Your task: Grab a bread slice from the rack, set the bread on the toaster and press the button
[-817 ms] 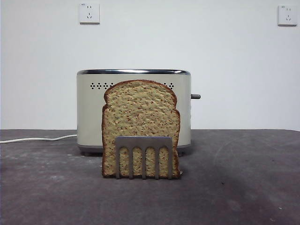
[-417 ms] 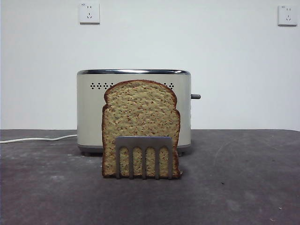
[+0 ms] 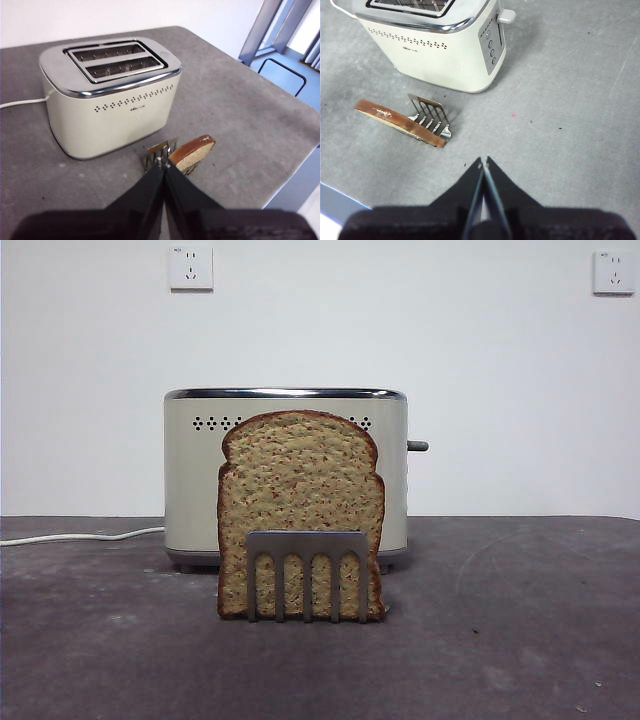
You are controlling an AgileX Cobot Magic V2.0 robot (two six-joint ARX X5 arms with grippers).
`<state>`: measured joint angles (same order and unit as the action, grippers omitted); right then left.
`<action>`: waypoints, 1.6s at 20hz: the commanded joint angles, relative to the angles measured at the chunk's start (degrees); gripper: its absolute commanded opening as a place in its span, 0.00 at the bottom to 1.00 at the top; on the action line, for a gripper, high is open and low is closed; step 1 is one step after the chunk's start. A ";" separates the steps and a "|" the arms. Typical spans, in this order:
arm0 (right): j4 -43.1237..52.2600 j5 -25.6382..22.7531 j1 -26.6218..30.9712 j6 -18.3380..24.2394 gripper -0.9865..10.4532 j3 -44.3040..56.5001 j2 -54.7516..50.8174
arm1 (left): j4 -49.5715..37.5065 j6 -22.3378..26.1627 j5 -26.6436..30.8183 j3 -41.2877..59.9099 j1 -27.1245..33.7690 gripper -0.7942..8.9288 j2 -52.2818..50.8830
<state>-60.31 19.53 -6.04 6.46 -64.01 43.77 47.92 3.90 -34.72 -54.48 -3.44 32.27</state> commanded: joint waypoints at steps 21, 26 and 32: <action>0.17 3.10 -0.15 0.72 0.08 -0.20 2.08 | 3.87 29.64 22.05 -23.45 -38.97 0.71 41.42; 0.17 3.10 -0.15 0.72 0.08 -0.20 2.36 | 1.90 33.73 25.59 -23.58 -40.87 0.71 51.54; 0.17 3.10 -0.15 0.72 0.08 -0.20 2.36 | -0.44 35.36 25.75 -23.58 -40.89 0.71 59.06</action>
<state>-60.38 22.48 -6.04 6.90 -64.05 46.13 47.86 38.20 -9.02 -78.15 -44.12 90.83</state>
